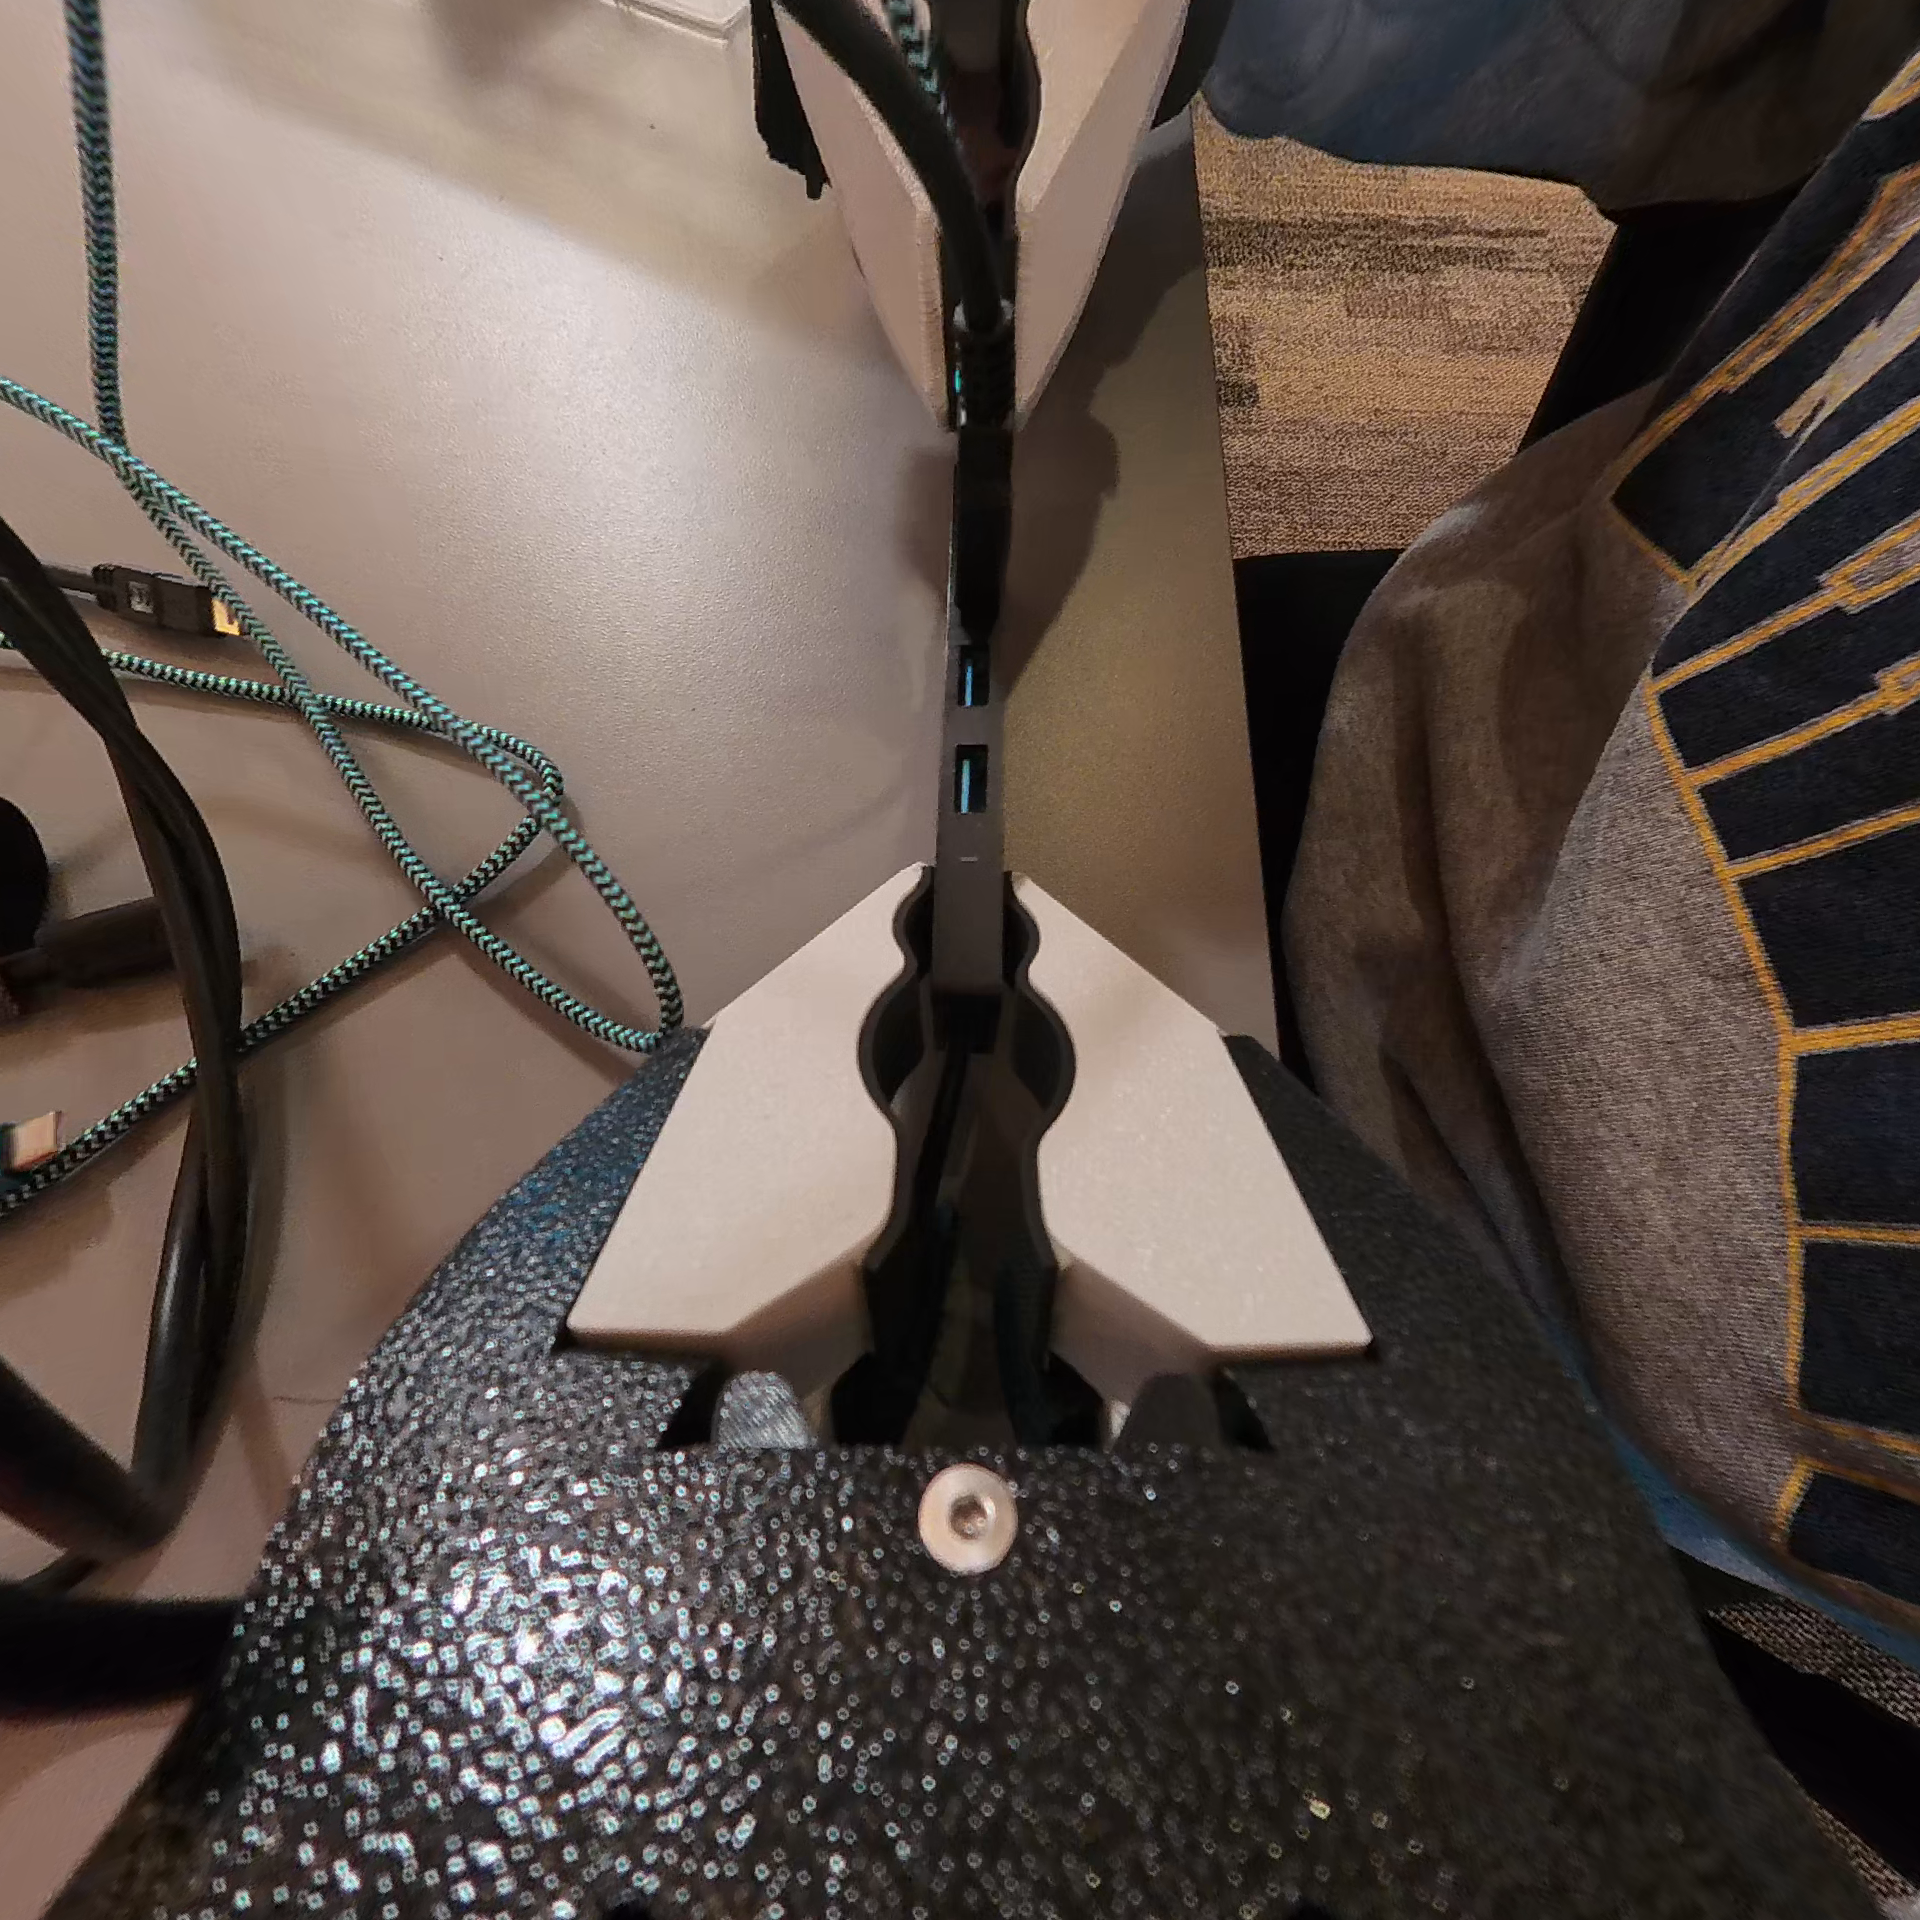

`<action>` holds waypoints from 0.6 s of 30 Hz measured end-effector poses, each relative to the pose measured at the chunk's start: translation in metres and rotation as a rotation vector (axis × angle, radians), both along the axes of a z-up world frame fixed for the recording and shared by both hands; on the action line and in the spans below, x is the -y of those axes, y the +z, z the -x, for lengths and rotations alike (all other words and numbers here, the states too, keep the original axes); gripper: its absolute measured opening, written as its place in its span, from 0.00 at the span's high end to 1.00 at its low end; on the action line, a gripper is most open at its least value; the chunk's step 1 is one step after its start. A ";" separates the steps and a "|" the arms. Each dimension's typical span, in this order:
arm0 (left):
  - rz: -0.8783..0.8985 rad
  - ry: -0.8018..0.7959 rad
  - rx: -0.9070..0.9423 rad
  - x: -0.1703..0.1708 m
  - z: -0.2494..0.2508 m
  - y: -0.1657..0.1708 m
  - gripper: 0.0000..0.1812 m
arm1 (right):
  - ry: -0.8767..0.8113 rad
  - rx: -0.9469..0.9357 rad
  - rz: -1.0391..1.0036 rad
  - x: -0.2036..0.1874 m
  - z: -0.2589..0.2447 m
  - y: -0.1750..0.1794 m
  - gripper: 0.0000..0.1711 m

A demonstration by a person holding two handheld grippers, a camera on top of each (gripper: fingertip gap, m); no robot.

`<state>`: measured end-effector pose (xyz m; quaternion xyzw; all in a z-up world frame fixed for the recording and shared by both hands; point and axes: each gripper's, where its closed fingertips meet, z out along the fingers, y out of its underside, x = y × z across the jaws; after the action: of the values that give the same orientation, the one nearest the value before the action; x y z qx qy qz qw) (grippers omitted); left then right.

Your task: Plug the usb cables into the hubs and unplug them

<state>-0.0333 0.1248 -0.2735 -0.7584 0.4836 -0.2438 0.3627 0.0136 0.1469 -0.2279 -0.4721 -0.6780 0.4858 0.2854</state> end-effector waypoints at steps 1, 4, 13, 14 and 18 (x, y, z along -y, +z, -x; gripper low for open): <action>0.000 0.000 0.000 0.000 0.000 0.000 0.95 | 0.000 0.001 -0.006 0.000 0.000 0.000 0.97; -0.001 -0.001 0.000 0.000 0.000 0.000 0.95 | 0.005 0.018 -0.054 0.000 -0.001 -0.001 0.97; -0.001 -0.003 -0.001 0.000 -0.001 0.000 0.95 | 0.012 0.115 -0.139 0.000 -0.002 -0.010 0.96; -0.001 -0.003 -0.001 0.000 -0.001 0.000 0.95 | 0.008 0.112 -0.138 0.000 -0.002 -0.010 0.96; -0.002 -0.002 -0.001 0.000 -0.001 -0.001 0.95 | -0.041 0.141 -0.120 -0.001 -0.003 -0.023 0.87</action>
<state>-0.0325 0.1247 -0.2740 -0.7578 0.4847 -0.2433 0.3629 0.0169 0.1482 -0.2511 -0.5010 -0.7145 0.4038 0.2746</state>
